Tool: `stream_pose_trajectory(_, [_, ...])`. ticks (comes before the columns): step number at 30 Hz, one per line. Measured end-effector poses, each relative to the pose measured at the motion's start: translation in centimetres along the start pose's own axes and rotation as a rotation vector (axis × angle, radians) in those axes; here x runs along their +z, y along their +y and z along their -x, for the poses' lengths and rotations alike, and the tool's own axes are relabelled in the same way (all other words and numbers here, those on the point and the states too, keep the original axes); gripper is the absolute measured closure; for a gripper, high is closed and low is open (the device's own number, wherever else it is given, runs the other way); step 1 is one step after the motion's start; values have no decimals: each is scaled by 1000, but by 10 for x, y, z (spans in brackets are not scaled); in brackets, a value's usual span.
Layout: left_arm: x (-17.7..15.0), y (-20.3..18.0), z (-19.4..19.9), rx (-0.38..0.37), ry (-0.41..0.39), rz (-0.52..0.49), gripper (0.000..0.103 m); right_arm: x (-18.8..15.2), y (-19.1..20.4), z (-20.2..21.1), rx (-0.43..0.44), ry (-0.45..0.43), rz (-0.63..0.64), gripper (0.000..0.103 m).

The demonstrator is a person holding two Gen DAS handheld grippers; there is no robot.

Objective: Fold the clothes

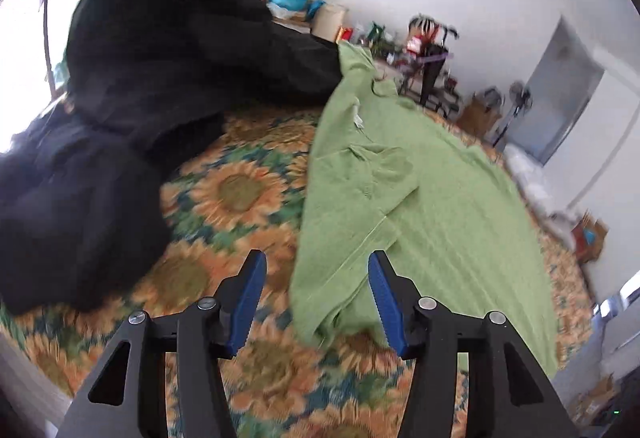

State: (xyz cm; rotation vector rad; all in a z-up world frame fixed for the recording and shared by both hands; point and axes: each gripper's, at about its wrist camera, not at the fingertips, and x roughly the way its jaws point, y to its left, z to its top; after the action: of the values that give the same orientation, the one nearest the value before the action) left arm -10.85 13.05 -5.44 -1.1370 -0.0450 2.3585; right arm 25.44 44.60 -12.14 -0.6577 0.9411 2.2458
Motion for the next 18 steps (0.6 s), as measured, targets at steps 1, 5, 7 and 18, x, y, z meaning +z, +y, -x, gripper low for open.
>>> stream_pose_trajectory(1, [5,-11,-10,15,9,-40,49,1,1,0,-1,-1,1,88])
stream_pose_trajectory(5, [13,-51,-56,102,88,-236,49,4,3,2,3,-7,0,83])
stream_pose_trajectory(7, [13,-56,-71,109,120,-243,49,5,3,4,6,-6,-2,75])
stream_pose_trajectory(18, [28,27,-25,76,-38,128,99,7,10,-4,27,32,-5,51])
